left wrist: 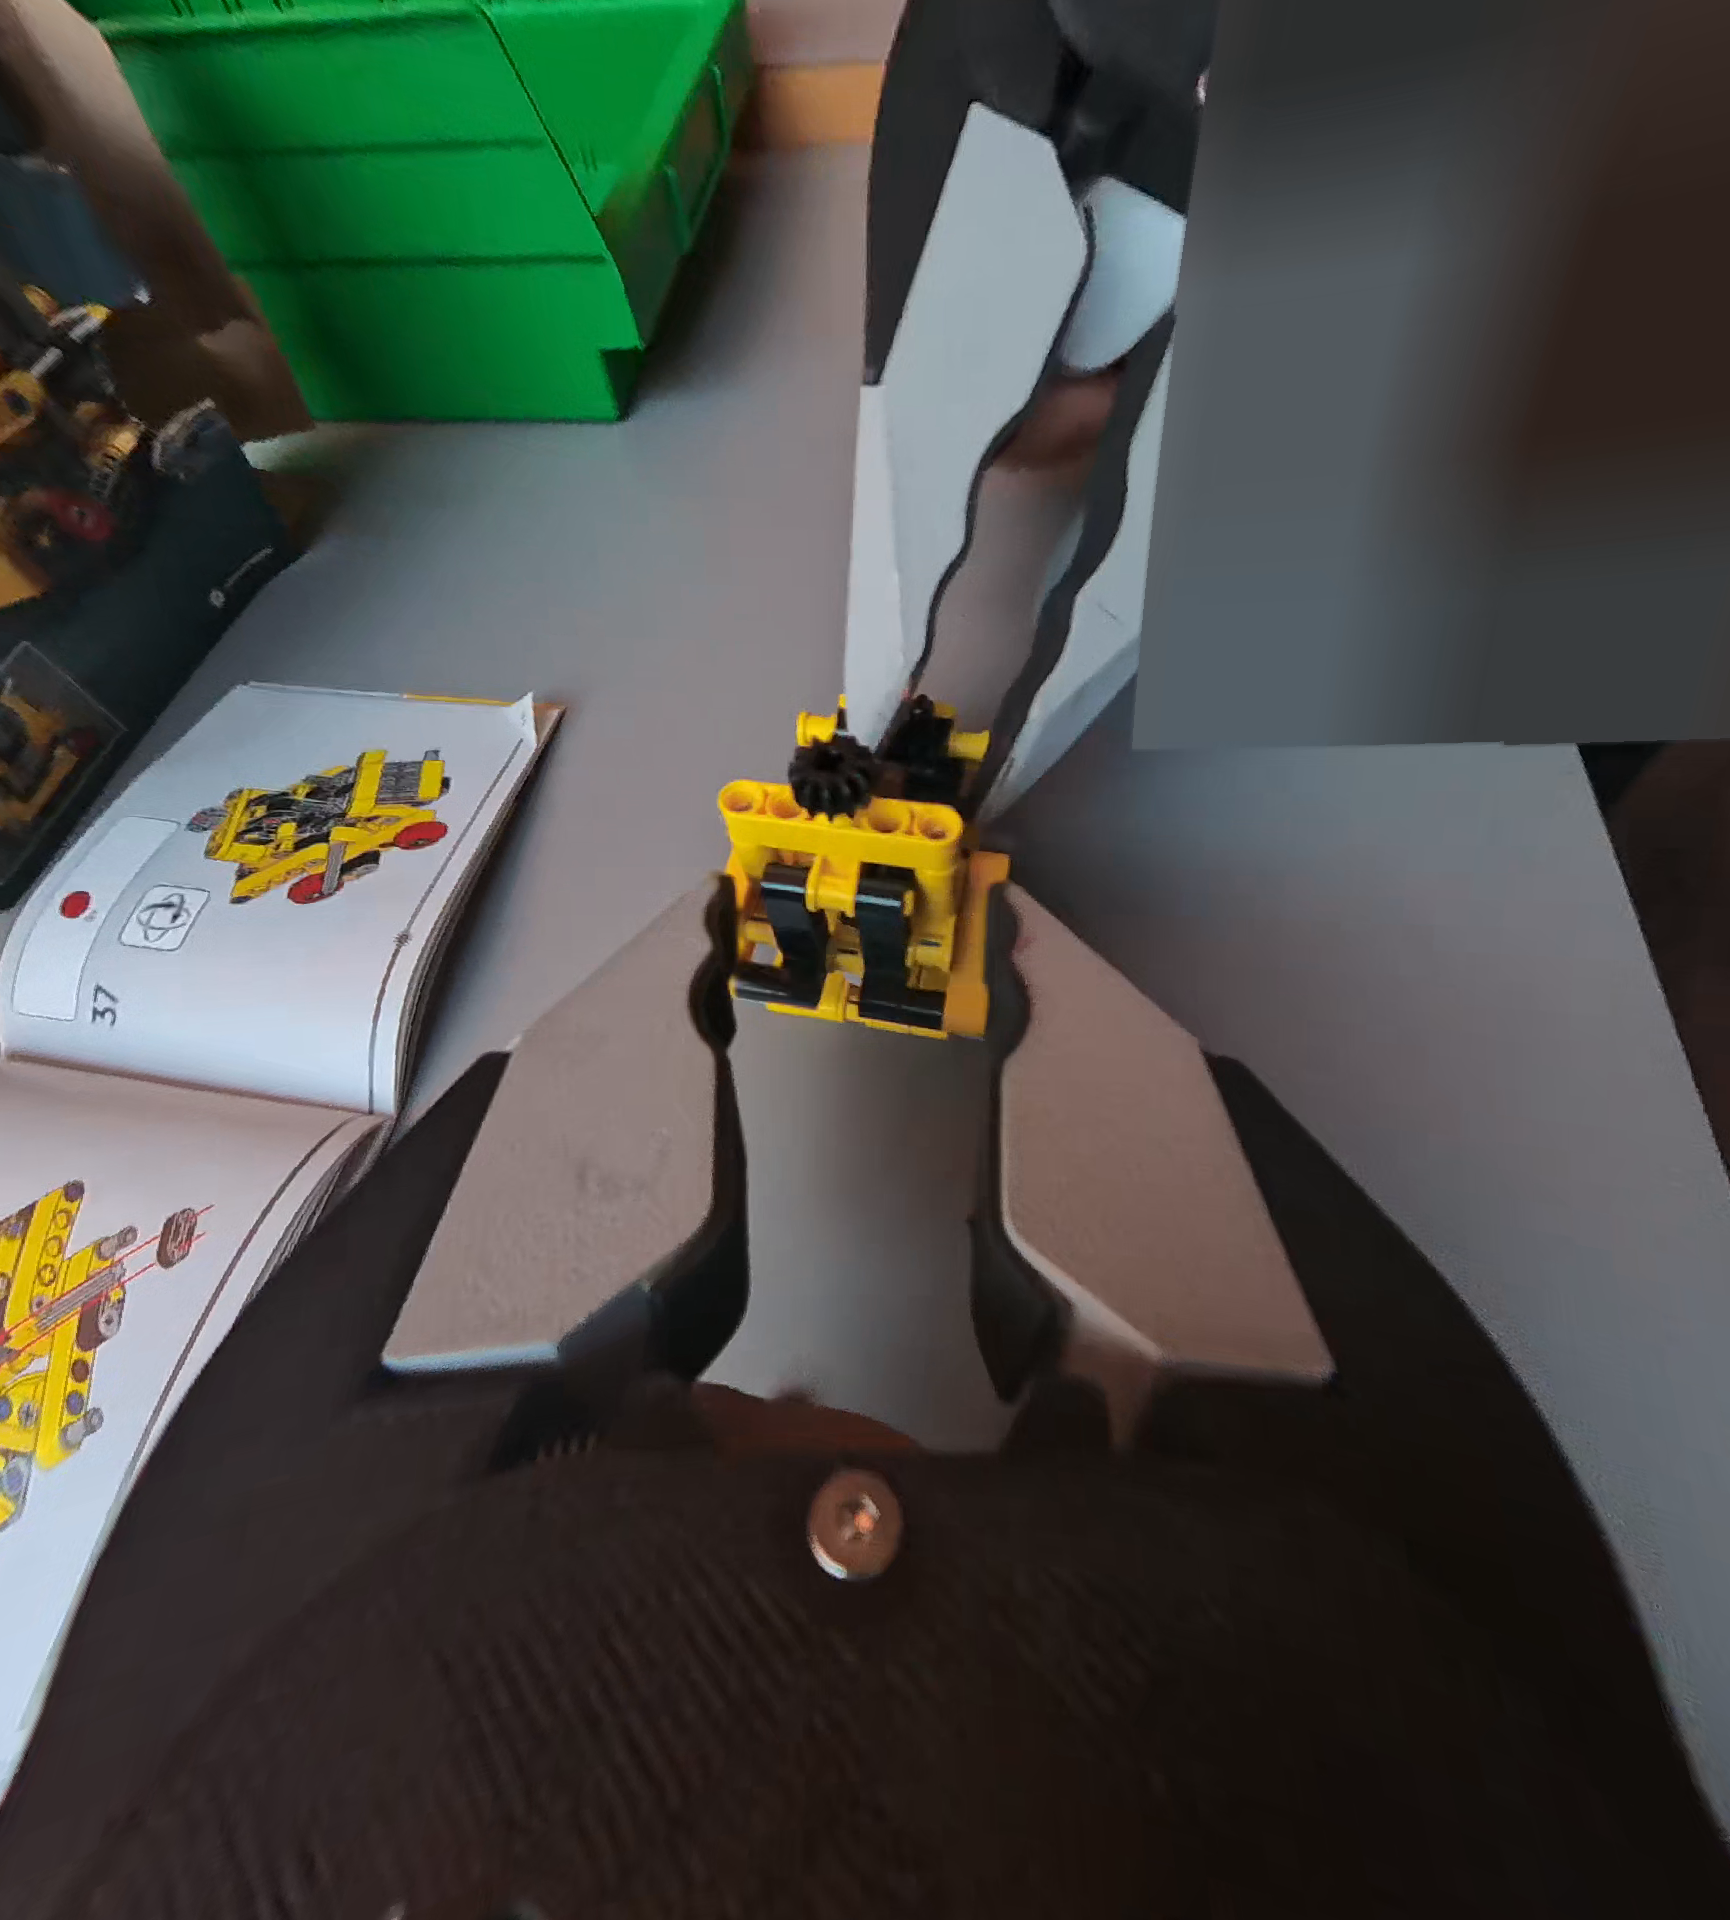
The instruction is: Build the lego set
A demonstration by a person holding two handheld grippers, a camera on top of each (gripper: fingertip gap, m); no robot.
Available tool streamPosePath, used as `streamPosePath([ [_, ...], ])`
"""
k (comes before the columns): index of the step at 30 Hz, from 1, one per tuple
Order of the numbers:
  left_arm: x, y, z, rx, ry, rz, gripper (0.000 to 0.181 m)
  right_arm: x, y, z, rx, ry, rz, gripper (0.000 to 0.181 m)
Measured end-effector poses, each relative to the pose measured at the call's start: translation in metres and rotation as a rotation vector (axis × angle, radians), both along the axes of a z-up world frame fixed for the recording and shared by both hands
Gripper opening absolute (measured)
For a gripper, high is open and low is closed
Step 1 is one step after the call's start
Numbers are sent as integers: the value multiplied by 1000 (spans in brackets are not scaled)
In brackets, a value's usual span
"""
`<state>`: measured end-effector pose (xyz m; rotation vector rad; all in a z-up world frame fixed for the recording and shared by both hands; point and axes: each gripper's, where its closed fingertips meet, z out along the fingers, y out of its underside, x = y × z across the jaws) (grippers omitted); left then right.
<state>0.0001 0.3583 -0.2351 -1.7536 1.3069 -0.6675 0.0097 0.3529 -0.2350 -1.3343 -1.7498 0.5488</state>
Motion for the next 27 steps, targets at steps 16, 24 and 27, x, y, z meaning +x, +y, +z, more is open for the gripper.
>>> streamPosePath([
  [16, 5, -3, 3, -105, -68, -115, 40, -3, 3, 4, -189, 67, -22, 25],
  [24, 5, -3, 3, -107, -64, -119, 40, -3, 3, 4, -191, 70, -10, 25],
  [27, 5, -3, 3, -106, -63, -119, 40, -2, 2, 4, -193, 75, -5, 25],
])
